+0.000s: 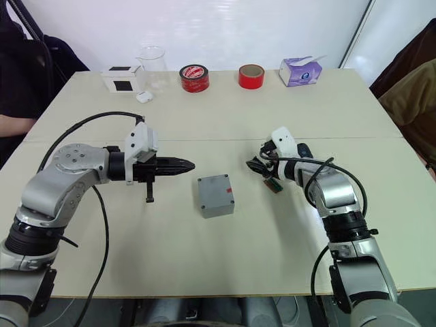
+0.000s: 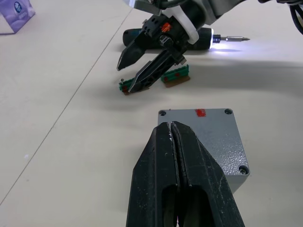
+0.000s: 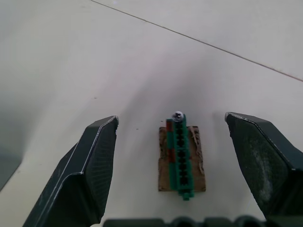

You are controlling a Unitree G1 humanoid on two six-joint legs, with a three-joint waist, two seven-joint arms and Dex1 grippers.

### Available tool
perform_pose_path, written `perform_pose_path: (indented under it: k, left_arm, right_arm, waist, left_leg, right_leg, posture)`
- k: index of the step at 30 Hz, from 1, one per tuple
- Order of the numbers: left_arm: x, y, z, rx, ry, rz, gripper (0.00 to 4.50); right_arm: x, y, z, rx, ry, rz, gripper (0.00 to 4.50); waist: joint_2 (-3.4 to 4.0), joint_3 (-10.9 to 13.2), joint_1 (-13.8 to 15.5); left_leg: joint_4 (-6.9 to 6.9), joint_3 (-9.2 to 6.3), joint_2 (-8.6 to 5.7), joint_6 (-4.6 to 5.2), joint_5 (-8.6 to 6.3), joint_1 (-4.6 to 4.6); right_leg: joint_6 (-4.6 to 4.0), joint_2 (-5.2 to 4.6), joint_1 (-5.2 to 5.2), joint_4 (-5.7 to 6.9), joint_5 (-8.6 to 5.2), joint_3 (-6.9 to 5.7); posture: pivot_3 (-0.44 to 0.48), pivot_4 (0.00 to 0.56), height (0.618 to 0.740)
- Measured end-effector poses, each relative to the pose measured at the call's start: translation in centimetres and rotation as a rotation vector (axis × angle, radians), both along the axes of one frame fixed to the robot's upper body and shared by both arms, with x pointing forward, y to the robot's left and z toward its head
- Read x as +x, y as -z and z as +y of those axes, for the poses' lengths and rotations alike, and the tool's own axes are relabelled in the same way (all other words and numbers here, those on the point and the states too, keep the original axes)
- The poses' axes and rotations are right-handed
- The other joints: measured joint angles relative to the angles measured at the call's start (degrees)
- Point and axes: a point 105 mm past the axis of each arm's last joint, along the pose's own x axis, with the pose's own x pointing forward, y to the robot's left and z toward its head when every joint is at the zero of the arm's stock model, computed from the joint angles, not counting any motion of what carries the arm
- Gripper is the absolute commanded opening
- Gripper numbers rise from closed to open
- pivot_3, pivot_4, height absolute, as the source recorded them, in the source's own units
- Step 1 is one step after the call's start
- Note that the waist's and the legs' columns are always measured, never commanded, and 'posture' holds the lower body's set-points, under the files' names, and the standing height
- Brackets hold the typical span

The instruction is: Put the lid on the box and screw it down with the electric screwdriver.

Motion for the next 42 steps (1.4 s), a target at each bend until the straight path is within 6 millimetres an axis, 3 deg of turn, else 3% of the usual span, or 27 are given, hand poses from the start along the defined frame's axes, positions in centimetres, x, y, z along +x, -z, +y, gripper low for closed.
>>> perform_pose_path:
  k: [11, 14, 20, 22, 30, 35, 38, 42]
  left_arm:
    - [-0.1, -0.1, -0.1, 0.004, -0.008, -0.003, 0.00]
    - [-0.1, -0.1, -0.1, 0.006, -0.010, -0.003, 0.00]
    - [-0.2, -0.1, -0.1, 0.008, -0.009, -0.008, 0.00]
    - [-0.1, -0.1, -0.1, 0.007, -0.011, -0.009, 0.00]
    - [-0.1, -0.1, -0.2, 0.008, -0.017, -0.009, 0.00]
    - [-0.1, 0.0, -0.2, 0.007, -0.018, -0.007, 0.00]
    - [-0.1, 0.0, -0.2, 0.008, -0.018, -0.007, 0.00]
    - [-0.1, 0.1, -0.1, 0.011, -0.019, -0.005, 0.00]
  right_arm:
    - [0.9, -0.2, 0.3, 0.024, 0.013, -0.008, 3.63]
    - [0.9, 0.0, 0.2, 0.025, 0.015, -0.003, 3.00]
    - [1.0, 0.3, 0.0, 0.012, 0.024, 0.005, 0.54]
    - [1.0, 0.4, -0.2, 0.008, 0.029, 0.010, 0.10]
    - [1.0, 0.0, -0.2, 0.015, 0.029, 0.018, 0.10]
    - [0.7, -3.3, 0.6, 0.046, -0.008, -0.026, 0.10]
    - [0.4, -3.6, 0.7, 0.055, -0.009, -0.017, 0.10]
    - [-1.6, -5.5, 1.6, 0.021, -0.105, -0.022, 0.10]
  waist:
    - [0.00, 0.0, 0.0]
    - [0.00, 0.0, 0.0]
    - [0.00, 0.0, 0.0]
    - [0.00, 0.0, 0.0]
    - [0.00, 0.0, 0.0]
    - [0.01, 0.0, 0.0]
    - [0.01, 0.0, 0.0]
    - [0.06, 0.0, 0.1]
  left_leg:
    - [0.00, 0.00, 0.00, -0.01, 0.01, 0.00]
    - [0.00, 0.00, 0.00, -0.02, 0.01, 0.00]
    - [0.00, 0.00, 0.00, -0.02, 0.01, 0.00]
    - [0.00, 0.00, 0.00, -0.02, 0.01, 0.00]
    - [0.00, 0.00, 0.00, -0.02, 0.01, 0.00]
    - [0.00, 0.00, 0.01, -0.02, 0.01, 0.00]
    - [0.00, 0.01, 0.00, -0.02, 0.01, 0.00]
    - [-0.01, 0.02, 0.00, -0.02, 0.01, -0.04]
  right_leg:
    - [0.00, 0.00, 0.00, 0.02, 0.00, 0.01]
    - [0.00, -0.01, -0.01, 0.02, 0.00, 0.01]
    - [0.00, 0.00, -0.01, 0.02, 0.00, 0.01]
    - [0.00, 0.00, -0.01, 0.02, 0.00, 0.01]
    - [0.00, 0.00, -0.01, 0.03, 0.00, 0.02]
    - [0.00, 0.00, -0.03, 0.05, 0.00, 0.02]
    - [0.00, -0.01, -0.03, 0.05, 0.00, 0.02]
    - [0.00, -0.03, -0.10, 0.05, 0.00, 0.04]
  posture:
    - [0.000, 0.150, 0.740]
    - [0.000, 0.150, 0.740]
    - [0.000, 0.150, 0.740]
    - [0.000, 0.150, 0.740]
    - [0.000, 0.150, 0.740]
    - [0.000, 0.150, 0.740]
    - [0.000, 0.150, 0.740]
    - [0.000, 0.150, 0.740]
